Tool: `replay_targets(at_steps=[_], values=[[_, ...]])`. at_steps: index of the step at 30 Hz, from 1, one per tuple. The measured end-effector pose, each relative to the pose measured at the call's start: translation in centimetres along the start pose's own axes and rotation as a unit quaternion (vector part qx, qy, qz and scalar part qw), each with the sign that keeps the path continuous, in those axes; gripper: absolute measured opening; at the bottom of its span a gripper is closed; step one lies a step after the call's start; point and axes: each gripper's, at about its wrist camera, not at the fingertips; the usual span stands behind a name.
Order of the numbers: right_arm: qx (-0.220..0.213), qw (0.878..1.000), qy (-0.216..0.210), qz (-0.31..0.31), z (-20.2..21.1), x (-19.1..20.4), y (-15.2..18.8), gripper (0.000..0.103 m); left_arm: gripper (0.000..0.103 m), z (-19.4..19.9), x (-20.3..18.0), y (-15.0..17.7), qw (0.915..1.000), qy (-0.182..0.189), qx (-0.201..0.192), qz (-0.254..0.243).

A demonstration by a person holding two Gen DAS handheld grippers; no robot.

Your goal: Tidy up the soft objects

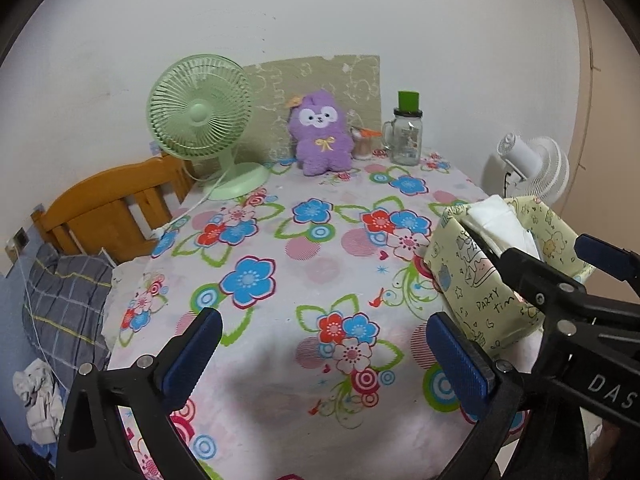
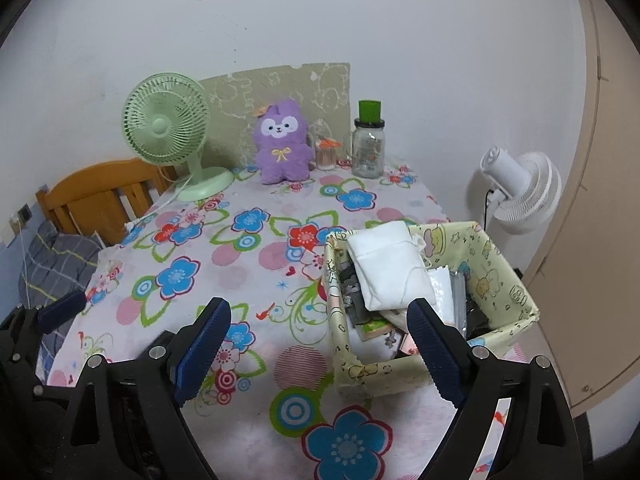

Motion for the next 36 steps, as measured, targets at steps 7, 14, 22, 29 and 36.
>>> replay_targets(at_steps=[7, 14, 22, 29, 36], values=[[-0.018, 1.000, 0.000, 0.007, 1.7, 0.2, 0.2, 0.092, 0.103, 2.1, 0.9, 0.3, 0.9998, -0.002, -0.021, 0.006], [-0.031, 0.999, 0.007, 0.009, 2.6, 0.2, 0.5, 0.092, 0.103, 3.2, 1.2, 0.2, 0.9997, -0.002, -0.022, 0.014], [-0.043, 0.999, 0.006, -0.011, 3.7, -0.9, 0.6, 0.092, 0.103, 4.1, 0.7, 0.1, 0.9994, -0.010, -0.031, 0.014], [-0.052, 0.998, 0.002, -0.020, 4.5, -1.4, 0.5, 0.092, 0.103, 5.0, 1.3, -0.1, 0.9987, -0.015, -0.041, 0.027], [-0.056, 0.998, 0.005, -0.025, 4.8, -1.7, 0.6, 0.093, 0.103, 5.4, 1.4, 0.0, 0.9985, -0.012, -0.043, 0.031]])
Point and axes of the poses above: each gripper's, at about its wrist camera, not at the fingertips, and z roughly against the way its jaws point, x to its left, y to its underside, and after that the axes turned 3 degrees about -x, right-handed
